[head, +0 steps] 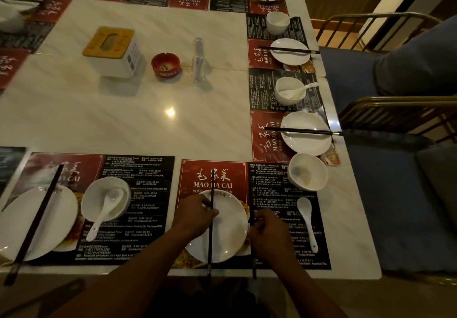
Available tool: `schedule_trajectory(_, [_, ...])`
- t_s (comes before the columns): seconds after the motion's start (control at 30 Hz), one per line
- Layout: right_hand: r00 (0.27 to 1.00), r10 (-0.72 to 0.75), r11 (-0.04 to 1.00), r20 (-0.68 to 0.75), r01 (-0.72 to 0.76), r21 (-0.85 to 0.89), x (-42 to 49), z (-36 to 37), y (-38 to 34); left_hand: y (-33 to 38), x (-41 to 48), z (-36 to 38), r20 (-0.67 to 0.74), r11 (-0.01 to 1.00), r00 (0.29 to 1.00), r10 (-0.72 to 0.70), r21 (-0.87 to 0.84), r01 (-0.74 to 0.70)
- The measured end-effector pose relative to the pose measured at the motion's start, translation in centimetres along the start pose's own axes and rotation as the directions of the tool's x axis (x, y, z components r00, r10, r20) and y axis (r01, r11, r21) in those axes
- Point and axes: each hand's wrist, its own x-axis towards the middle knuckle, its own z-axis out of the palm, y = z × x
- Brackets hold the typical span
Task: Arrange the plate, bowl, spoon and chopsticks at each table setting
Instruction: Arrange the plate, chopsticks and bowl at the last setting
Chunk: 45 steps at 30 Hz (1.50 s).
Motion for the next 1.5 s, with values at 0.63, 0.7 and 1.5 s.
schedule_trajectory(0.63, [0.994, -0.103, 0.987, -0.037, 0.098, -0.131, -2.0, 7.8, -4.7, -4.1, 1.2, -3.4, -0.16, 0.937, 0.94, 0.301, 0.231, -0.261])
schedule_trajectory(0.7, [0.996, -0.086, 0.986, -0.002, 0.085, -0.142, -1.9, 8.0, -4.9, -4.6, 1.3, -3.6, -0.16, 0.934, 0.941, 0.299, 0.252, -0.254])
schedule_trajectory(1.5, [0.997, 0.021, 0.995, 0.073, -0.013, -0.103, -0.9, 7.1, -4.5, -6.9, 1.7, -3.4, -0.038, 0.957, 0.969, 0.242, 0.171, -0.233])
